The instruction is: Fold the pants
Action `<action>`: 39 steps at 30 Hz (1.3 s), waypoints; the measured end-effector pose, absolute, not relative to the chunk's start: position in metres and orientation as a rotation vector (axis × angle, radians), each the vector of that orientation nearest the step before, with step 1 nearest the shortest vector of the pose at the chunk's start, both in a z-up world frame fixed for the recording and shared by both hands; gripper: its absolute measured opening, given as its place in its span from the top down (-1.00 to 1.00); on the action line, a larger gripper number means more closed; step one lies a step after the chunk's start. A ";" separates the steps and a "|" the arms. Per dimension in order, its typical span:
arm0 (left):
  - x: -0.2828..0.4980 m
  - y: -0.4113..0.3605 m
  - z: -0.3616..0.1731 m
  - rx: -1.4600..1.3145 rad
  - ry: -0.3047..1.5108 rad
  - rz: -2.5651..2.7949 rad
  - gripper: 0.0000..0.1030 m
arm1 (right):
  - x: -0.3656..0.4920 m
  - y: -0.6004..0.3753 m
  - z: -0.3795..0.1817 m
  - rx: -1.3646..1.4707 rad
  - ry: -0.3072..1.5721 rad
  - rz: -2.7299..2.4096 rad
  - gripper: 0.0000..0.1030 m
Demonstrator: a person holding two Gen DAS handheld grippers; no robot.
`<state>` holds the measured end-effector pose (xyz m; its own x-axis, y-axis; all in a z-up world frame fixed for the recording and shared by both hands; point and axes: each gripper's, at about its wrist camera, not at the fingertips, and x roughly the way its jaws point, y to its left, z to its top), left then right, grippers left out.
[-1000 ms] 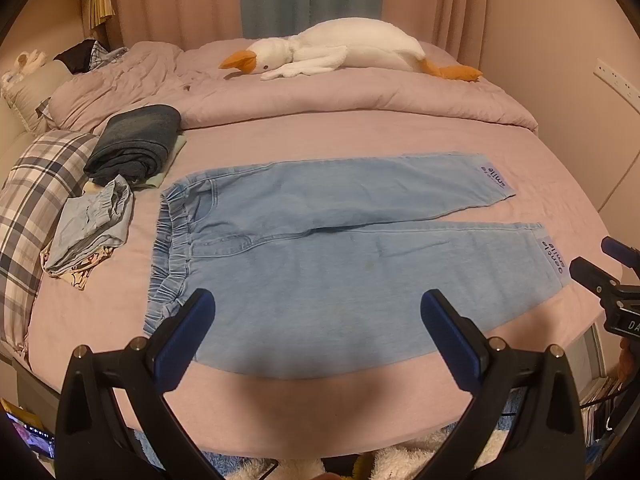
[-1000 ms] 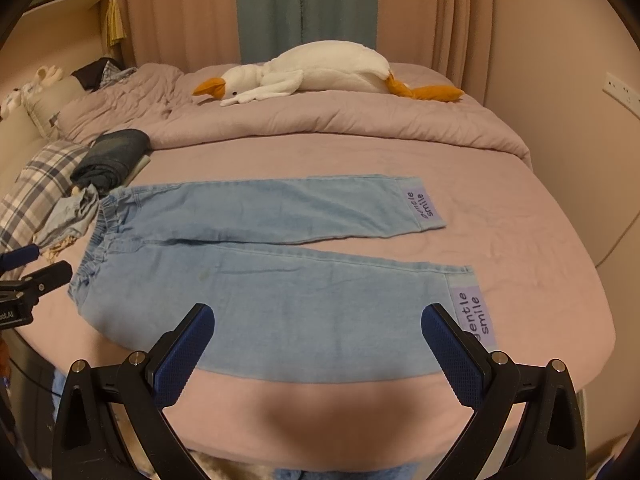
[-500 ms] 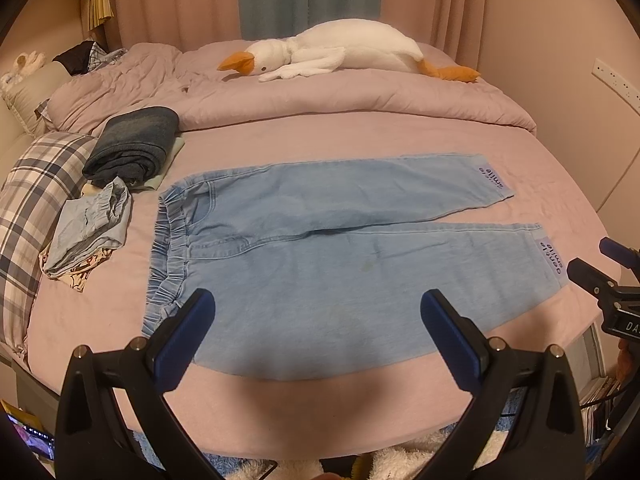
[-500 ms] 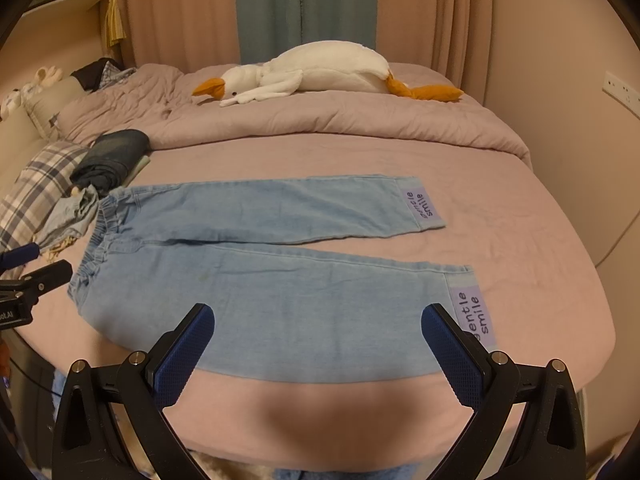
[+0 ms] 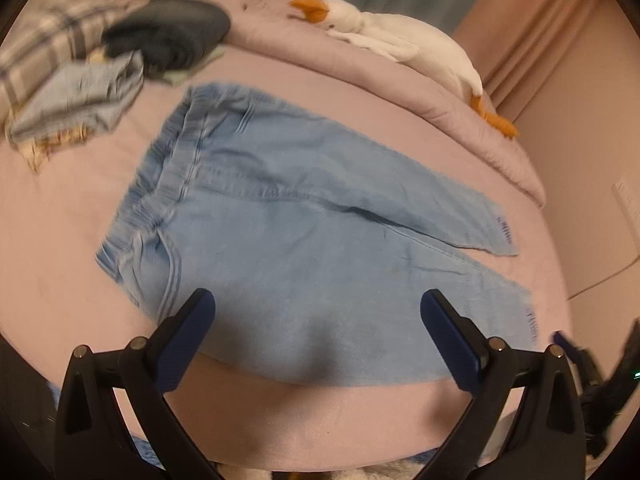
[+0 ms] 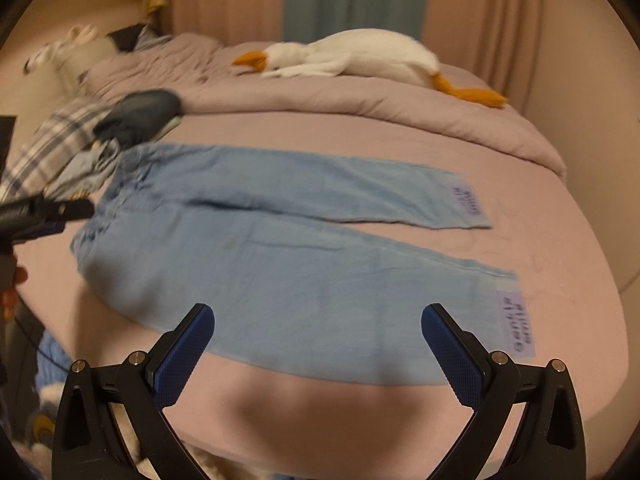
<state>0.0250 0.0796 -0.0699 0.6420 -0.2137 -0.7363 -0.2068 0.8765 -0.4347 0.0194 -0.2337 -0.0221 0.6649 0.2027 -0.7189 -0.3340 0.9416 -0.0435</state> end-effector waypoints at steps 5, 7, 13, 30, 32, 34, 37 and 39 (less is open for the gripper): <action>0.000 0.123 -0.087 -0.683 0.802 0.050 -0.99 | 0.019 -0.209 -0.042 -0.178 0.767 0.401 -1.00; -0.012 0.141 -0.098 -0.745 0.754 0.085 -0.99 | 0.018 -0.193 -0.058 -0.281 0.755 0.419 -1.00; -0.019 0.179 -0.148 -0.905 0.813 0.180 -0.99 | -0.003 -0.137 -0.104 -0.576 0.648 0.571 -1.00; -0.015 0.208 -0.145 -0.879 0.748 0.184 0.61 | -0.025 -0.061 -0.141 -0.785 0.464 0.691 0.88; -0.025 0.207 -0.140 -0.839 0.737 0.175 0.61 | -0.031 -0.064 -0.132 -0.765 0.457 0.699 0.88; -0.025 0.205 -0.146 -0.813 0.765 0.198 0.59 | -0.035 -0.070 -0.121 -0.747 0.454 0.712 0.88; -0.021 0.210 -0.163 -0.828 0.822 0.252 0.36 | -0.033 -0.066 -0.129 -0.748 0.519 0.747 0.88; -0.021 0.212 -0.156 -0.803 0.815 0.264 0.19 | -0.030 -0.064 -0.145 -0.739 0.552 0.733 0.81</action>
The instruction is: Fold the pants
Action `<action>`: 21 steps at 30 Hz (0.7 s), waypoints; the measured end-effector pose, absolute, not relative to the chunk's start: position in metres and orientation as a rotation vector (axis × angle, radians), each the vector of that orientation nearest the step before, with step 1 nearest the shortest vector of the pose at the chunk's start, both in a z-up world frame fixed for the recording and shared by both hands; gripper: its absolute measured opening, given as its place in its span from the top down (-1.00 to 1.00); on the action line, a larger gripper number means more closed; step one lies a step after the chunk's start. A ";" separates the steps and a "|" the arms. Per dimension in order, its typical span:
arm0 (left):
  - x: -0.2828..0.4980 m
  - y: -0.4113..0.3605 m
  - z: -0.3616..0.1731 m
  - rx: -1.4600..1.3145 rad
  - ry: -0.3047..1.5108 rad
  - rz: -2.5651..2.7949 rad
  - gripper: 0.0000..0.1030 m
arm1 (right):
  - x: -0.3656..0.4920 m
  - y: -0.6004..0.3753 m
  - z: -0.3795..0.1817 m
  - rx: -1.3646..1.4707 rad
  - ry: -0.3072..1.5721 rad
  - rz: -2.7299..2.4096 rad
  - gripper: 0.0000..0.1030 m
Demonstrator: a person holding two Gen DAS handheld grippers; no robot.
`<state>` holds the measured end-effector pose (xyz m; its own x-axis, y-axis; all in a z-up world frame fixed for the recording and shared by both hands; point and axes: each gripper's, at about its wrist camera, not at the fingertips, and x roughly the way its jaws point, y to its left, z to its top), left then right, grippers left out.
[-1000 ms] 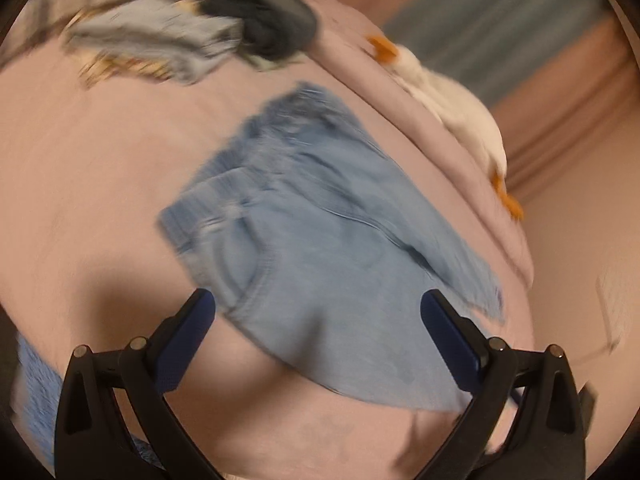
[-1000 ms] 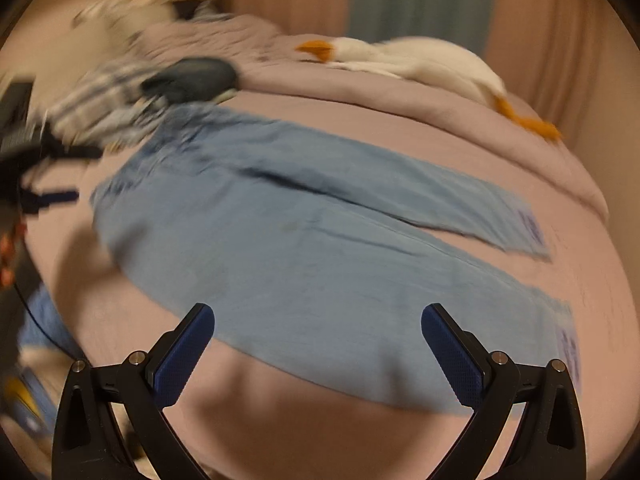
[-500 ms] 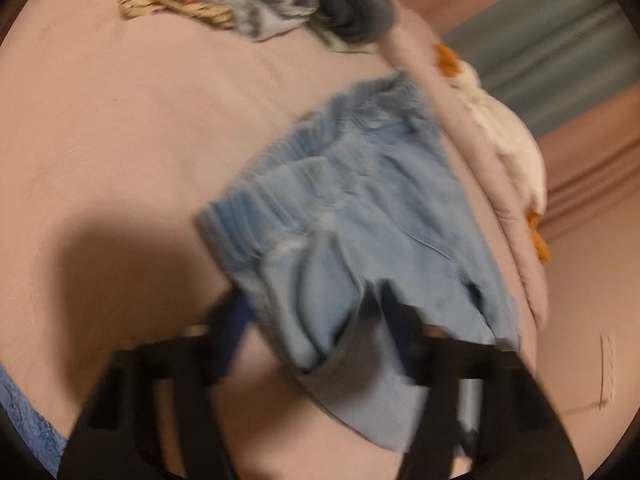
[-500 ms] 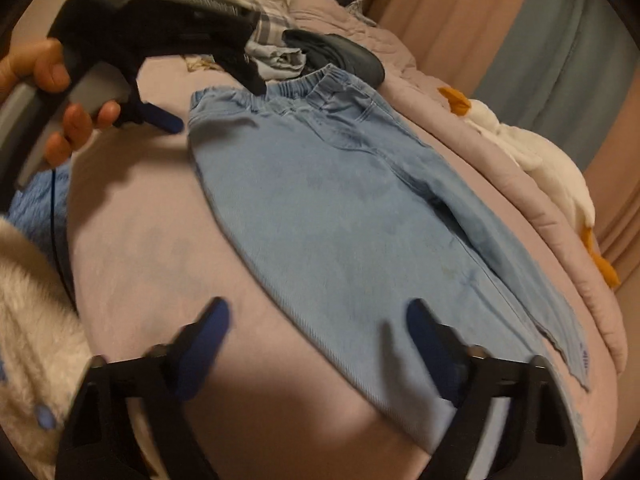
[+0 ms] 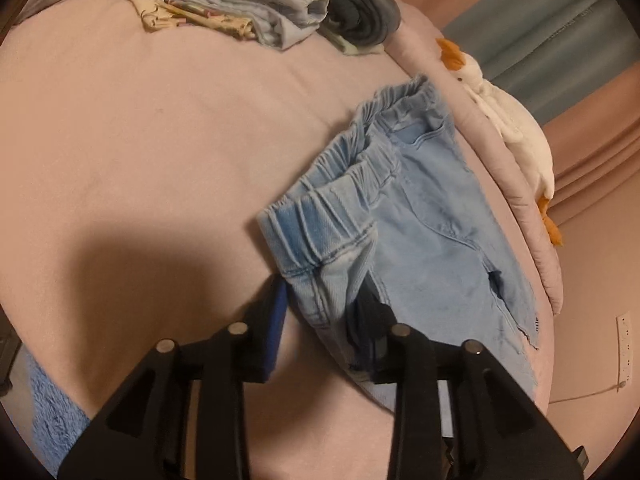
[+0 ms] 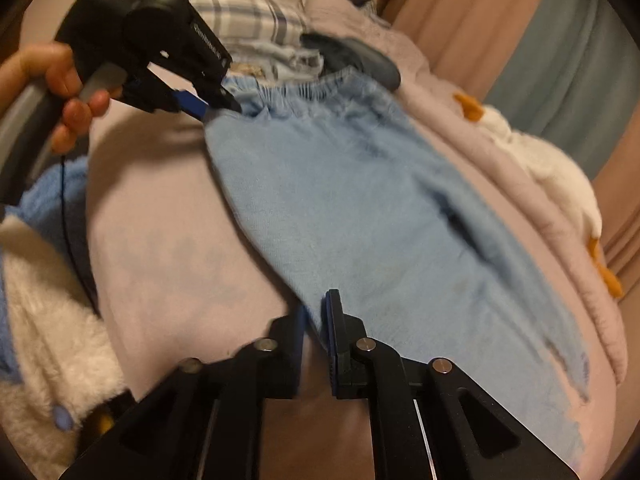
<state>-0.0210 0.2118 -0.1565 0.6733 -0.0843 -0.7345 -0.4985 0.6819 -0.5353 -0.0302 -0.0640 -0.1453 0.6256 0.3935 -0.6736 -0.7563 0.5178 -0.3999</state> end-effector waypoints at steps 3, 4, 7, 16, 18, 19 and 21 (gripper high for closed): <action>-0.029 0.206 -0.130 -0.659 0.775 0.333 0.01 | -0.031 -0.073 -0.135 -0.642 0.568 0.747 0.52; -0.032 0.201 -0.121 -0.608 0.745 0.346 0.01 | -0.026 -0.078 -0.128 -0.596 0.581 0.760 0.30; -0.025 0.179 -0.095 -0.465 0.683 0.312 -0.21 | -0.015 -0.108 -0.101 -0.408 0.582 0.757 0.18; 0.041 0.088 -0.161 -0.127 0.943 0.051 -0.26 | 0.048 -0.174 -0.132 -0.339 0.800 0.375 0.18; 0.035 0.085 -0.158 -0.086 0.922 0.019 -0.26 | 0.037 -0.185 -0.131 -0.363 0.780 0.393 0.18; 0.033 0.089 -0.156 -0.101 0.925 -0.001 -0.26 | 0.030 -0.194 -0.130 -0.383 0.780 0.390 0.18; 0.031 0.102 -0.149 -0.149 0.914 -0.010 -0.26 | 0.028 -0.216 -0.123 -0.362 0.798 0.377 0.18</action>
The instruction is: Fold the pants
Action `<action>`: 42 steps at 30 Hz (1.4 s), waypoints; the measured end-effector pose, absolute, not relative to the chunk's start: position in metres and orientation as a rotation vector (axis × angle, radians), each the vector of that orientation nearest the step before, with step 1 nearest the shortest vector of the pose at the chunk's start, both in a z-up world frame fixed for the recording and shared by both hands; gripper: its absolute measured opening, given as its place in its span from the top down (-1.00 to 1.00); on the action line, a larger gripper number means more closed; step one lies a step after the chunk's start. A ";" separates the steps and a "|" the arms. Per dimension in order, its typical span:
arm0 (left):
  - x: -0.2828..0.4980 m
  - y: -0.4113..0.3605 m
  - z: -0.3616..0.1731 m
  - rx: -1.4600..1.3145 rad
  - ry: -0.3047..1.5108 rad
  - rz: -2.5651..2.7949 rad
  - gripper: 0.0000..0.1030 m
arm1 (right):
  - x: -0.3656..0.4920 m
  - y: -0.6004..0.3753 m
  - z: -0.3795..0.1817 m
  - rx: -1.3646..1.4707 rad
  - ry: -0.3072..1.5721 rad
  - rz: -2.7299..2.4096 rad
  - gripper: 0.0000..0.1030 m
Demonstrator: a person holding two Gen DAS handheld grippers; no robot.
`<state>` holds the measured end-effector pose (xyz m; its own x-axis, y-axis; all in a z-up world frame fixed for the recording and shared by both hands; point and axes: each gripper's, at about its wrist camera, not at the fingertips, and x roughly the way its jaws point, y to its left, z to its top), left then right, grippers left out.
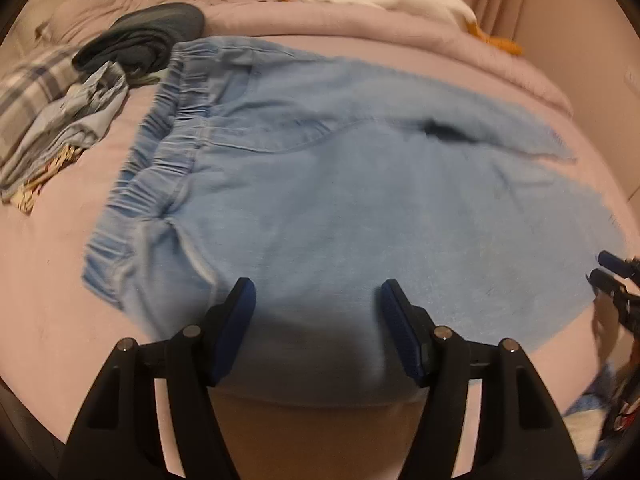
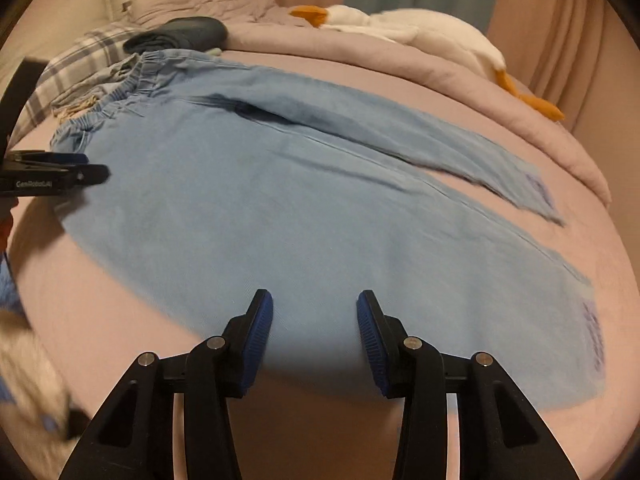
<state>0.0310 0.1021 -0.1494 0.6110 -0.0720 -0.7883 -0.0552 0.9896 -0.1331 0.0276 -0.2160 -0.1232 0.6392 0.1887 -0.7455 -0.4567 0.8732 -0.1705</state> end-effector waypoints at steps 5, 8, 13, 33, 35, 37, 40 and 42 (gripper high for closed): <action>0.039 0.130 -0.142 -0.187 0.895 0.079 -0.31 | 0.052 -0.322 -0.098 -0.126 0.801 0.130 0.18; 0.047 0.137 -0.161 -0.221 0.937 0.035 -0.30 | 0.072 -0.381 -0.107 -0.078 0.812 -0.064 0.18; 0.052 0.135 -0.150 -0.219 0.969 0.040 -0.29 | 0.088 -0.425 -0.116 0.099 0.842 -0.051 0.17; 0.193 0.218 -0.097 -0.137 0.846 0.089 -0.47 | 0.214 -0.211 -0.082 -0.375 0.784 0.478 -0.17; 0.211 0.217 -0.106 -0.108 0.896 0.057 -0.47 | 0.246 -0.193 -0.075 -0.408 0.739 0.496 -0.17; 0.226 0.218 -0.114 -0.057 0.932 0.045 -0.46 | 0.276 -0.173 -0.075 -0.438 0.732 0.522 -0.17; 0.244 0.231 -0.117 -0.042 0.954 0.001 -0.45 | 0.309 -0.139 -0.081 -0.524 0.737 0.530 -0.17; 0.250 0.242 -0.120 -0.084 0.975 -0.035 -0.45 | 0.322 -0.121 -0.085 -0.578 0.750 0.553 -0.17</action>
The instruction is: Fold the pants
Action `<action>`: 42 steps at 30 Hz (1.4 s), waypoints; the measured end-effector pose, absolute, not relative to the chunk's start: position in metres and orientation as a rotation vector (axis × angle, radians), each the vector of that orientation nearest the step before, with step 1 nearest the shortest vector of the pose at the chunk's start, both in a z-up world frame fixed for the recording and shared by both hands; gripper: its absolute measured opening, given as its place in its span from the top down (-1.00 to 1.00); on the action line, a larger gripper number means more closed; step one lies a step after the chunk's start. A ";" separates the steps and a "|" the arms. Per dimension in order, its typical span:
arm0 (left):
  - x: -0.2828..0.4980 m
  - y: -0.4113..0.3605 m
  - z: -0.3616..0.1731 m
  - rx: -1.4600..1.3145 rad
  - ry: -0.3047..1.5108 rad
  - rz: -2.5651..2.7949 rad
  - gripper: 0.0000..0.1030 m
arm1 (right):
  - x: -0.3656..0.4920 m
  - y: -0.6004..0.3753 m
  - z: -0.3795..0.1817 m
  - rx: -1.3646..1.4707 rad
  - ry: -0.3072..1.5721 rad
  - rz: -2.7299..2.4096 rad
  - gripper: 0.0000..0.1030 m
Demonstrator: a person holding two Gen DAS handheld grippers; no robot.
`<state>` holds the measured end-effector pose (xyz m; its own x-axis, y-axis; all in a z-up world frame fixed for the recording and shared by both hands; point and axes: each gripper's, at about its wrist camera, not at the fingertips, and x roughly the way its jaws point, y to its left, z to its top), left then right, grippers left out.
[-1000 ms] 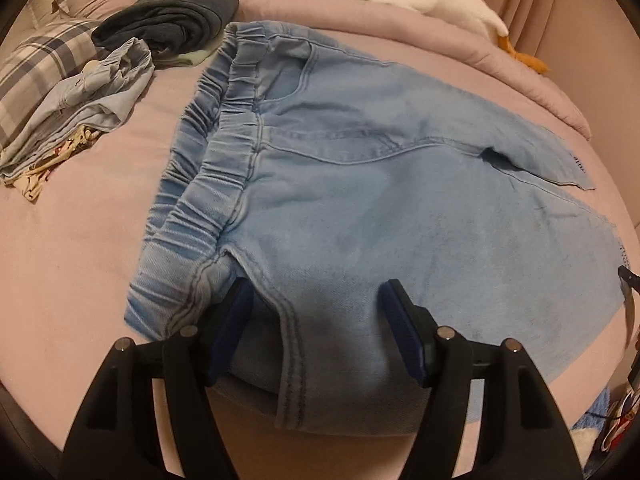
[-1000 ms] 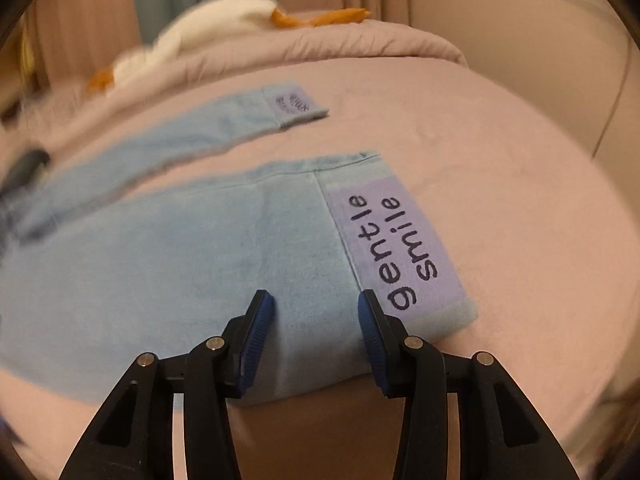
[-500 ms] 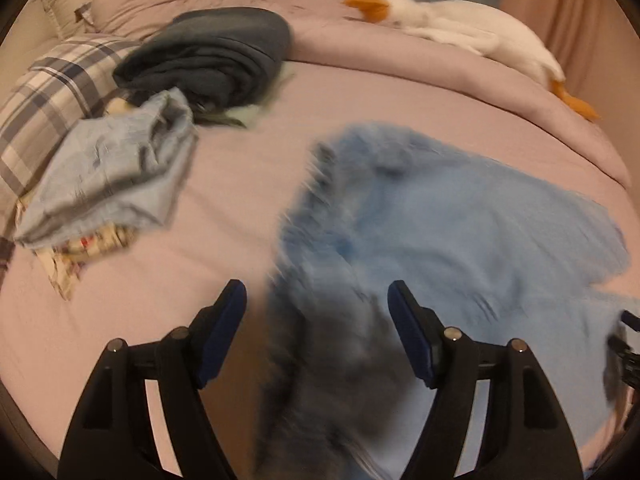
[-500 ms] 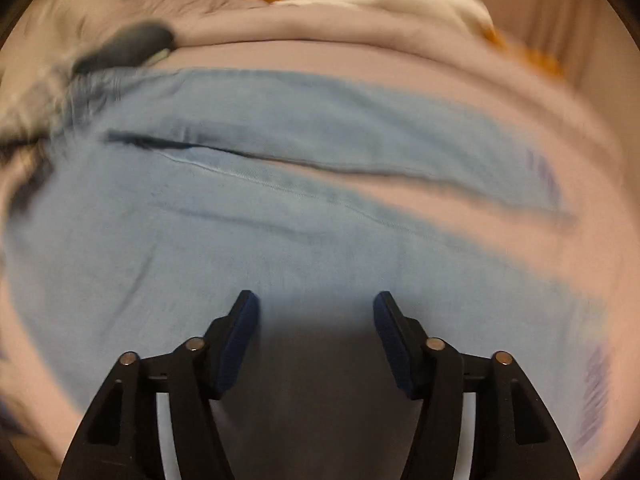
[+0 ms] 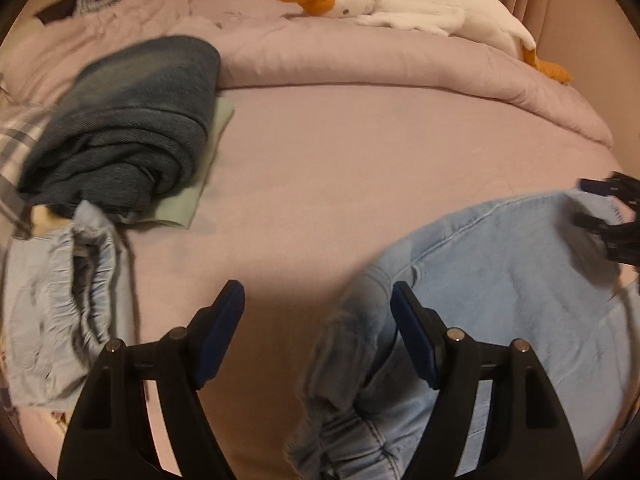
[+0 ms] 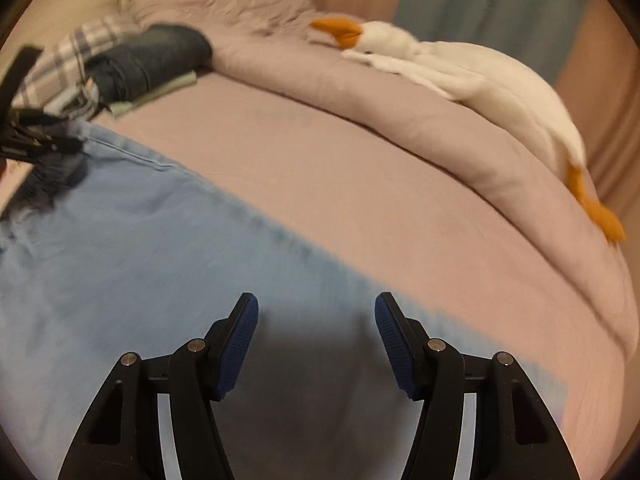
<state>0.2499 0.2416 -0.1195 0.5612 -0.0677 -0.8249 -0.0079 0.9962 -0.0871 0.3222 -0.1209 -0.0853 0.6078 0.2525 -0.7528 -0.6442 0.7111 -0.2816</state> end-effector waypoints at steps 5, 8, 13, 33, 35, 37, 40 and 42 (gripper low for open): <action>0.256 0.253 -0.131 -0.164 1.031 -0.098 -0.03 | 0.345 -0.087 -0.101 -0.650 0.840 0.606 -0.17; 0.257 0.246 -0.133 -0.187 1.044 -0.152 0.57 | 0.360 -0.083 -0.116 -0.642 0.915 0.648 -0.17; 0.259 0.233 -0.123 -0.117 1.003 -0.100 0.60 | 0.348 -0.074 -0.117 -0.669 0.890 0.707 0.86; 0.273 0.221 -0.122 -0.084 1.024 -0.068 0.59 | 0.347 -0.055 -0.122 -0.718 0.898 0.563 0.82; 0.261 0.222 -0.110 -0.073 1.002 -0.075 0.59 | 0.329 -0.049 -0.123 -0.794 0.856 0.535 0.88; 0.246 0.221 -0.095 -0.044 0.956 -0.084 0.58 | 0.315 -0.055 -0.107 -0.752 0.815 0.524 0.90; 0.211 0.216 -0.071 0.003 0.855 -0.119 0.58 | 0.289 -0.072 -0.073 -0.678 0.737 0.527 0.90; 0.184 0.215 -0.061 0.031 0.797 -0.140 0.58 | 0.269 -0.079 -0.051 -0.659 0.682 0.532 0.90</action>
<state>0.1836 0.2146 -0.0613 0.6903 -0.1133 -0.7146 0.1364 0.9903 -0.0252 0.2691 -0.0792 -0.0513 0.6613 0.2294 -0.7142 -0.6365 0.6754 -0.3724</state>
